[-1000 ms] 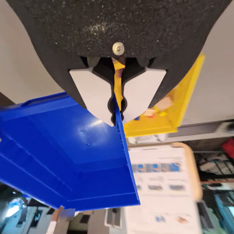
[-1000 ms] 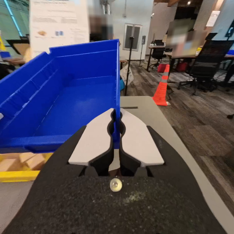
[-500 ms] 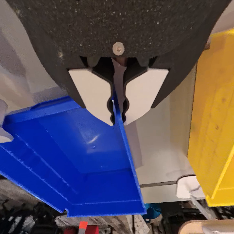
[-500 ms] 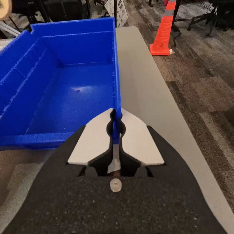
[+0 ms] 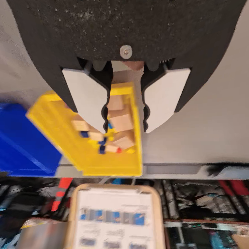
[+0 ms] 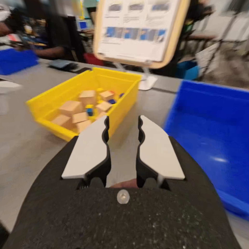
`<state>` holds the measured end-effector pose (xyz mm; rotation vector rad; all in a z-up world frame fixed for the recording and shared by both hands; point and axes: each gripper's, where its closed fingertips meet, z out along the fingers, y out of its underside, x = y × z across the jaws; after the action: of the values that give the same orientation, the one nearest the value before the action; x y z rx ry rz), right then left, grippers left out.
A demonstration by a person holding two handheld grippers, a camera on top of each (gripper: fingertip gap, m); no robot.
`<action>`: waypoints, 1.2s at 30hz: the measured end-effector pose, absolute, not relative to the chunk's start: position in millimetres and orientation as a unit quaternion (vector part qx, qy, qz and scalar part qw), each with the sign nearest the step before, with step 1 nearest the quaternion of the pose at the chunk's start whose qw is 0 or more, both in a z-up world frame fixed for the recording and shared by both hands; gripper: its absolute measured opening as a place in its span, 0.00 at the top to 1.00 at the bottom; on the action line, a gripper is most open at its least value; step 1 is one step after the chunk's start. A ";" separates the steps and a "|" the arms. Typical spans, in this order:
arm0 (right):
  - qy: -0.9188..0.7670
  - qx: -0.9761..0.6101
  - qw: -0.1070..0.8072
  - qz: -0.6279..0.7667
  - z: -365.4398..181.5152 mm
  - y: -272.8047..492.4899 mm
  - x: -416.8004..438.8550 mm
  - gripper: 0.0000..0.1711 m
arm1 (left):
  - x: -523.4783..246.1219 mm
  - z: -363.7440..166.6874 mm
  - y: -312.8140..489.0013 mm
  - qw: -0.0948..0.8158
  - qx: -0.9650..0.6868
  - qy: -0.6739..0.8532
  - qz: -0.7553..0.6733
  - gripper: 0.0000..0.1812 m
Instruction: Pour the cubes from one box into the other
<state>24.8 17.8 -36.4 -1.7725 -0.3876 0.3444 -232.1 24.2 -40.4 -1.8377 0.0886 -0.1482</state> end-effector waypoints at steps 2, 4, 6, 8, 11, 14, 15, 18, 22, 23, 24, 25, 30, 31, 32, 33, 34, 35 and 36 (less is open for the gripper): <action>-0.167 -0.794 0.546 0.209 -77.4 14.4 -40.1 0.65 | -252.7 -73.8 26.0 0.574 -0.816 0.032 -0.052 0.71; -0.152 -0.825 0.524 0.145 -112.3 23.0 -59.5 0.60 | -257.6 -96.6 31.8 0.539 -0.840 0.058 -0.021 0.67; -0.128 -0.840 0.523 0.073 -127.3 33.5 -56.7 0.61 | -261.2 -106.7 41.6 0.531 -0.845 0.057 -0.016 0.68; -0.109 -0.848 0.512 0.082 -136.4 38.2 -63.9 0.69 | -251.0 -116.3 47.9 0.513 -0.853 0.044 -0.087 0.73; -0.086 -0.858 0.500 0.078 -141.3 44.2 -64.2 0.85 | -241.4 -115.7 56.2 0.517 -0.845 0.045 -0.127 0.96; -0.071 -0.861 0.503 0.002 -136.1 46.0 -53.7 0.98 | -245.8 -113.3 59.2 0.528 -0.845 0.074 -0.052 0.98; -0.057 -0.862 0.504 0.007 -135.2 45.9 -57.8 0.98 | -250.4 -113.3 58.9 0.529 -0.845 0.066 -0.042 0.98; -0.036 -0.846 0.531 0.035 -120.6 50.6 -85.7 0.99 | -278.2 -98.1 59.9 0.550 -0.833 0.040 -0.036 0.99; -0.057 -0.828 0.555 0.056 -93.6 58.3 -156.1 0.99 | -349.2 -77.1 56.5 0.565 -0.825 -0.008 -0.014 0.99; -0.065 -0.825 0.559 0.059 -90.8 60.6 -175.8 0.99 | -369.1 -75.3 55.6 0.569 -0.822 -0.023 -0.014 0.99; -0.073 -0.821 0.563 0.058 -89.1 62.7 -196.0 0.99 | -389.3 -74.5 54.5 0.572 -0.819 -0.033 -0.008 0.99; -0.081 -0.818 0.566 0.058 -89.1 64.7 -216.2 0.99 | -409.5 -73.7 53.1 0.575 -0.817 -0.043 0.003 0.99; -0.102 -0.823 0.553 0.083 -102.3 71.0 -306.6 0.99 | -498.1 -75.5 47.8 0.580 -0.810 -0.082 0.026 0.99; -0.107 -0.828 0.545 0.083 -109.6 70.0 -319.6 0.99 | -511.8 -83.3 48.9 0.571 -0.816 -0.079 0.030 0.99; -0.115 -0.833 0.532 0.097 -117.1 66.1 -332.0 0.98 | -523.7 -93.2 50.8 0.562 -0.823 -0.072 0.034 0.98; -0.118 -0.842 0.514 0.113 -126.1 61.5 -340.0 0.97 | -532.5 -101.2 52.5 0.559 -0.826 -0.064 0.029 0.98; -0.119 -0.841 0.509 0.140 -131.7 58.4 -346.6 0.95 | -538.5 -110.0 52.5 0.546 -0.835 -0.067 0.012 0.98; -0.128 -0.829 0.519 0.166 -130.5 56.3 -351.2 0.94 | -542.8 -116.4 51.4 0.533 -0.843 -0.075 -0.004 0.97; -0.141 -0.830 0.512 0.172 -131.7 53.9 -351.3 0.94 | -542.4 -116.6 51.0 0.534 -0.842 -0.079 -0.023 0.98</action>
<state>-351.3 53.9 -131.7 -1.9957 -0.3404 0.4147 -542.4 51.0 -116.6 -2.0057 -0.1879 -0.0557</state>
